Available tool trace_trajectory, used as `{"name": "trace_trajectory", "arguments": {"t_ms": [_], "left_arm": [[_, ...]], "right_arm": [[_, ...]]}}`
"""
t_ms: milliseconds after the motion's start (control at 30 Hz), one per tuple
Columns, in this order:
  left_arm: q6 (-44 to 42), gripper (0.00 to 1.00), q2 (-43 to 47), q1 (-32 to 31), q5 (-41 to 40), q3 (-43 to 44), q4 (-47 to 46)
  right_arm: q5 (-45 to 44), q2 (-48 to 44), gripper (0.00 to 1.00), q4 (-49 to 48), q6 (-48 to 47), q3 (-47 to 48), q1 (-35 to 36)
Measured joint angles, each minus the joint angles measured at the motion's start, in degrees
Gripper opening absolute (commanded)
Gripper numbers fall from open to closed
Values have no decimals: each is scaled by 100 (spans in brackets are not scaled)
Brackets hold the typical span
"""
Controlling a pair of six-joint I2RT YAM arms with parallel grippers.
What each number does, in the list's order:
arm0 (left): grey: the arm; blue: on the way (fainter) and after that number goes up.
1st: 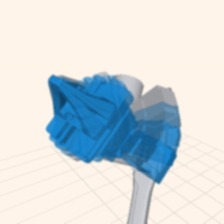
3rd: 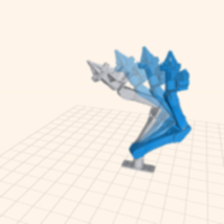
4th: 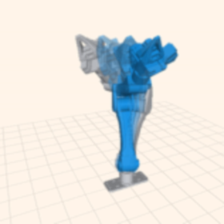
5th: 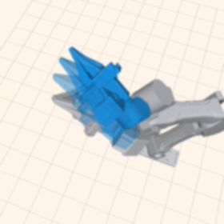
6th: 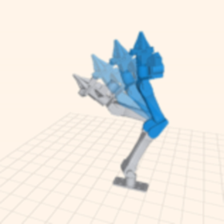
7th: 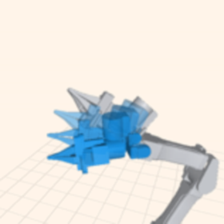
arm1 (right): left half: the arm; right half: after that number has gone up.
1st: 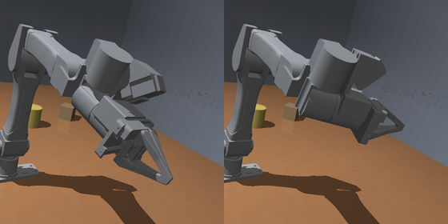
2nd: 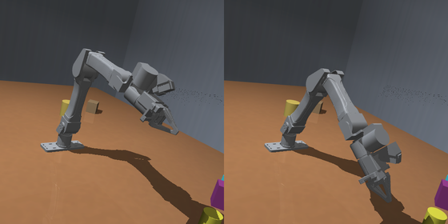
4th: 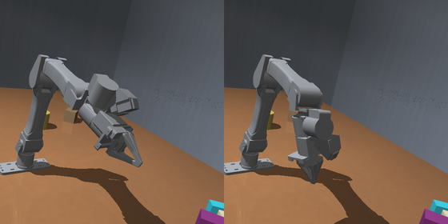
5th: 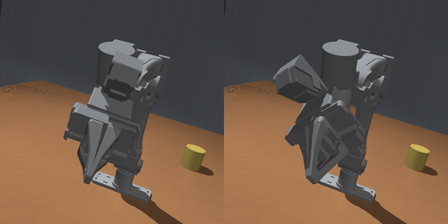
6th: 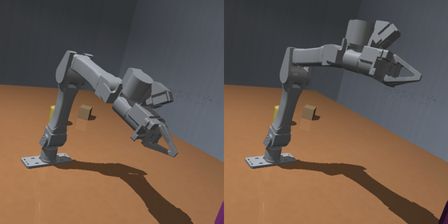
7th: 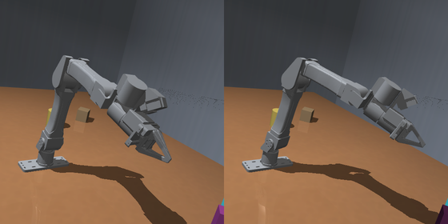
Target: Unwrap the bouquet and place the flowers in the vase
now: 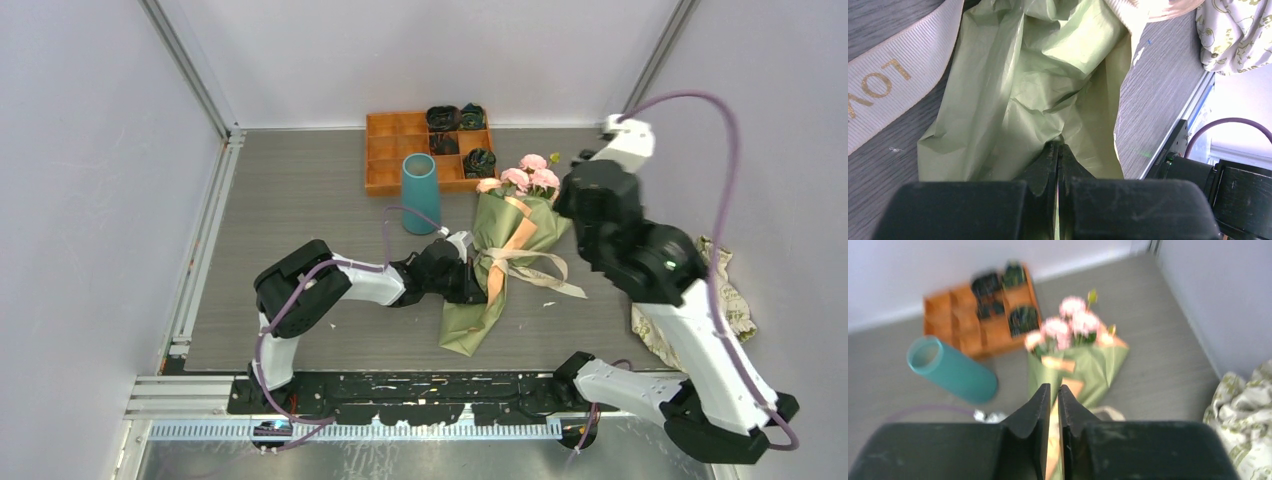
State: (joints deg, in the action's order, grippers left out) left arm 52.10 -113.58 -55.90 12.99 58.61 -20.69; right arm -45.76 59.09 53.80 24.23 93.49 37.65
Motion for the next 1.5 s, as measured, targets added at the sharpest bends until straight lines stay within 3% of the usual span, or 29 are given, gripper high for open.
{"name": "trace_trajectory", "arguments": {"t_ms": [233,367,567,767,967,1333,1400,1500], "left_arm": [[-7,0,59,-15,-83,-46,37],[-7,0,68,-17,-98,-55,37],[-7,0,68,-20,-101,-57,37],[-4,0,92,-20,-122,-81,35],[-7,0,153,-20,-173,-155,37],[-22,0,164,-20,-188,-168,37],[-22,0,164,-20,-188,-168,37],[-24,0,164,-20,-188,-168,37]], "right_arm": [[1342,232,41,-109,592,-2264,0],[1982,157,57,-319,901,-3279,0],[2339,146,69,-748,1165,-3958,0],[2315,743,67,-1318,1209,-4111,-61],[2371,1381,61,-1893,1180,-4199,-595],[2564,1862,58,-2463,1001,-4234,-1169],[2610,1954,53,-2542,992,-4236,-1204],[2680,2131,32,-2664,973,-4236,-1239]]}}
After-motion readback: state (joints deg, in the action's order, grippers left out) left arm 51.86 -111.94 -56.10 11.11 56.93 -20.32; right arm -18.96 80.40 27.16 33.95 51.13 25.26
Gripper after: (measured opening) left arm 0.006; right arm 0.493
